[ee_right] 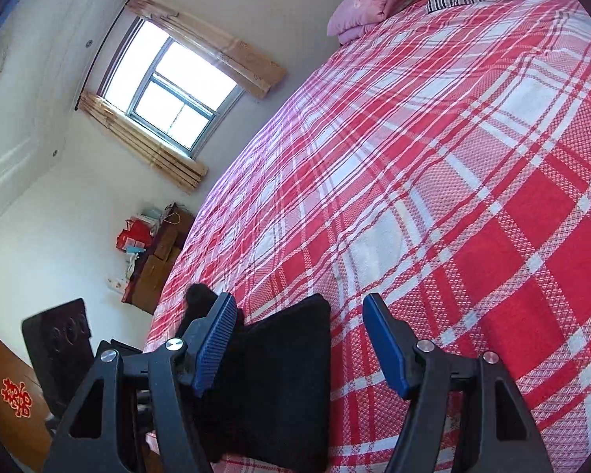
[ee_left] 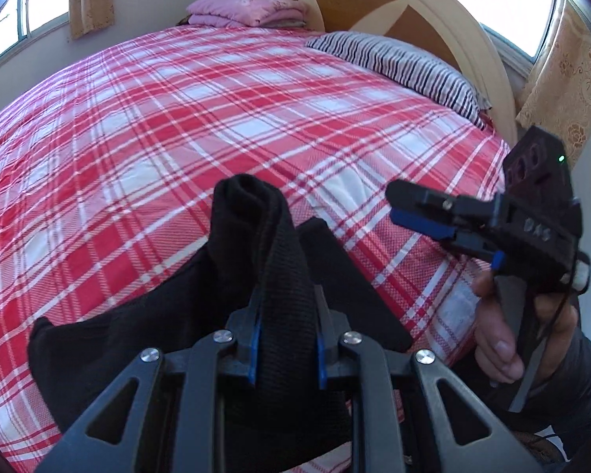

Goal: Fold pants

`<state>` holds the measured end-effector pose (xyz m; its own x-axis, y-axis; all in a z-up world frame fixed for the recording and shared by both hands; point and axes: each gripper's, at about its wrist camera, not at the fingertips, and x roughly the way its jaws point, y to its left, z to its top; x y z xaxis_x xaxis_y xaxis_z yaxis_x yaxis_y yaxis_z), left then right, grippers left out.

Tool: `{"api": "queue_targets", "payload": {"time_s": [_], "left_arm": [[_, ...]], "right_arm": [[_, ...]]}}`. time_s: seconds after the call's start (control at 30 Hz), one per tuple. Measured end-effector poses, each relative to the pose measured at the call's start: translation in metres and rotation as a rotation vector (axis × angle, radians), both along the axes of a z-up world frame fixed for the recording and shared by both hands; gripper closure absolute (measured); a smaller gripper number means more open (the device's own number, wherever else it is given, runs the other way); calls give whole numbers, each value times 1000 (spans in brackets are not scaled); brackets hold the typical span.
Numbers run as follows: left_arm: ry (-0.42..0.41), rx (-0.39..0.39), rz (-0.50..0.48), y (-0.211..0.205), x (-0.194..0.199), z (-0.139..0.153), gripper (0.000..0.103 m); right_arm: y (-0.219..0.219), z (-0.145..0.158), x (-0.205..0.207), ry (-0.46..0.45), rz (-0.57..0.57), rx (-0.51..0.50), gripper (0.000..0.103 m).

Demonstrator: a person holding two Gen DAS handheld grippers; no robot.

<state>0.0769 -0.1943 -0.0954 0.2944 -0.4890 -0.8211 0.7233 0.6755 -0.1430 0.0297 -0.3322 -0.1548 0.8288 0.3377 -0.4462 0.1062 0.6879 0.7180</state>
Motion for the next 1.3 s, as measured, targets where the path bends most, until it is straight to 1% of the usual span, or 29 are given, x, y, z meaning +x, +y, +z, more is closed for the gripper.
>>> {"api": "queue_targets", "payload": {"time_s": [0.07, 0.13, 0.2, 0.23, 0.27, 0.3, 0.33, 0.37, 0.43, 0.53, 0.6, 0.63, 0.7, 0.77, 0.83, 0.87, 0.93, 1.0, 1.07, 1.13, 1.2, 1.27, 1.3], "left_arm": [[8, -13, 2, -4, 0, -5, 78], [38, -64, 1, -4, 0, -5, 78], [26, -110, 2, 0, -5, 1, 77], [3, -138, 5, 6, -9, 7, 72], [-13, -159, 4, 11, -13, 11, 63], [-36, -183, 9, 20, -17, 17, 58], [-69, -197, 30, 31, -20, 22, 50], [-111, -199, 57, 42, -22, 26, 46], [-186, -183, 114, 63, -22, 29, 43], [-295, -91, 249, 99, -18, 23, 33], [-350, -7, 341, 123, -11, 10, 32], [-356, 33, 383, 133, -7, 2, 32], [-332, 64, 435, 147, 1, -12, 32], [-295, 55, 463, 156, 8, -23, 31], [-279, 46, 470, 155, 11, -30, 30], [-277, 41, 470, 154, 12, -32, 29], [-283, 40, 468, 152, 12, -33, 28], [-296, 38, 465, 149, 11, -32, 23], [-316, 41, 471, 151, 9, -34, 9], [-336, 52, 472, 153, 10, -39, 5], [-326, 63, 471, 154, 11, -44, 5], [-320, 63, 474, 154, 12, -45, 5], [-321, 60, 476, 155, 12, -44, 5]], "right_arm": [[1, 0, 0, -2, 2, -14, 35], [3, 1, 0, -6, 7, -27, 35], [1, 1, 0, -10, 8, -19, 35], [0, 1, 0, -10, 8, -13, 35], [-1, 1, 0, -10, 8, -4, 35], [-1, 1, -1, -11, 7, -1, 35], [-1, 2, -1, -8, 5, -2, 35], [0, 3, -3, -5, 7, -3, 35], [7, 5, -3, 3, 27, -14, 35], [30, 11, 0, 46, 68, -110, 35], [46, 11, 3, 69, 122, -165, 35], [54, 10, 5, 84, 150, -191, 35], [69, 6, 9, 132, 197, -252, 35], [79, 0, 9, 156, 230, -282, 48], [86, 0, 7, 167, 227, -376, 82], [88, 1, 5, 158, 225, -402, 84], [87, 4, 2, 153, 227, -411, 87], [83, 5, -5, 152, 215, -418, 87], [80, 1, -10, 173, 210, -423, 87], [79, -4, -8, 192, 213, -419, 87], [76, -6, -5, 195, 218, -412, 87], [70, -1, -5, 189, 196, -387, 78], [70, 2, -5, 182, 174, -394, 73]]}}
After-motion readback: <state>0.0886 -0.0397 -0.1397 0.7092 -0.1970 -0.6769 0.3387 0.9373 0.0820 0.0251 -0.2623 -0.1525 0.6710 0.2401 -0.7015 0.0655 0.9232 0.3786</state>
